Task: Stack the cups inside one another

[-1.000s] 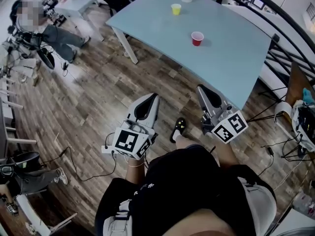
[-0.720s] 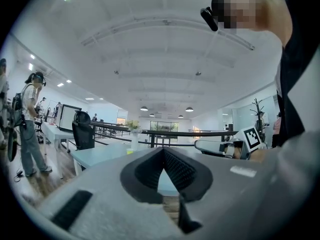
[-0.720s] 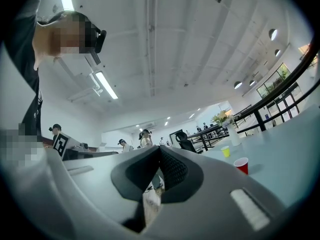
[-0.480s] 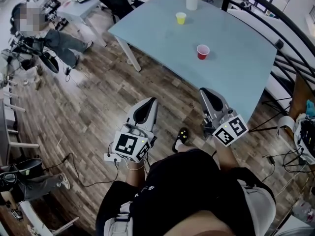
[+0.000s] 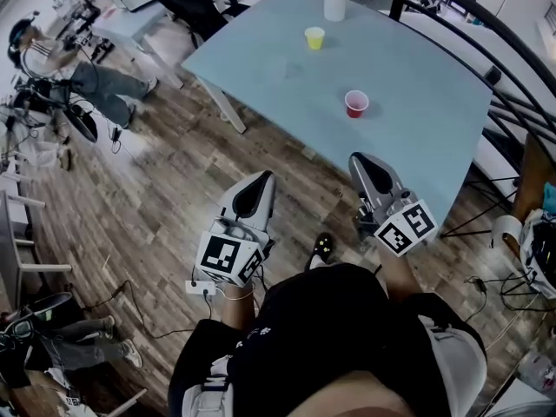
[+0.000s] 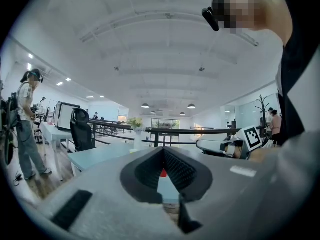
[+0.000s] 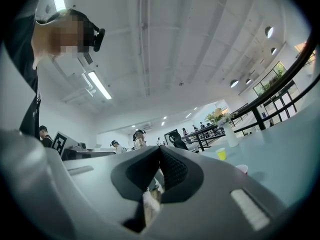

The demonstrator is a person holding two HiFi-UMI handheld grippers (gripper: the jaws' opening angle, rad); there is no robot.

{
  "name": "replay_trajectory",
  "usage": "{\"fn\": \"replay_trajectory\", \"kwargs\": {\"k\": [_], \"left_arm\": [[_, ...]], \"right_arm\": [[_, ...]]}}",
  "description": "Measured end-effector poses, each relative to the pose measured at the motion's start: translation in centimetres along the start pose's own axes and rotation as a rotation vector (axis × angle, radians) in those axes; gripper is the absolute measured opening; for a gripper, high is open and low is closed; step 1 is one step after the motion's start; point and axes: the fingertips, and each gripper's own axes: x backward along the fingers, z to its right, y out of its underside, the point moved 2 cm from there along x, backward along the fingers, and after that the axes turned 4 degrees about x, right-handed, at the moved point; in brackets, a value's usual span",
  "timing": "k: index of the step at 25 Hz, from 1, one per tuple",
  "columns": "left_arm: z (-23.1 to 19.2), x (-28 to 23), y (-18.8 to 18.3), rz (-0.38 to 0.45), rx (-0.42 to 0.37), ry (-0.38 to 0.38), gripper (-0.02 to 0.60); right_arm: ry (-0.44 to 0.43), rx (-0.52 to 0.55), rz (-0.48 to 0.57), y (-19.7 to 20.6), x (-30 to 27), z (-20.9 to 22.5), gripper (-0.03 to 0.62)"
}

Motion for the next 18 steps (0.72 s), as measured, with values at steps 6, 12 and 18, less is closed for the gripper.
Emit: {"fn": "replay_trajectory", "kwargs": {"k": [6, 12, 18], "left_arm": [[-1.0, -3.2, -0.5, 0.0, -0.009, 0.018, -0.017], [-1.9, -5.3, -0.6, -0.009, -0.021, 0.02, -0.017], [-2.8, -5.8, -0.6, -0.026, -0.019, 0.024, -0.017]], "right_arm": [[0.031, -0.001, 0.01, -0.3, -1.1, 3.0, 0.002], [0.042, -0.008, 0.01, -0.1, -2.0, 5.2, 0.002], [0.053, 0.015, 0.007, -0.2, -2.2, 5.4, 0.002]]}}
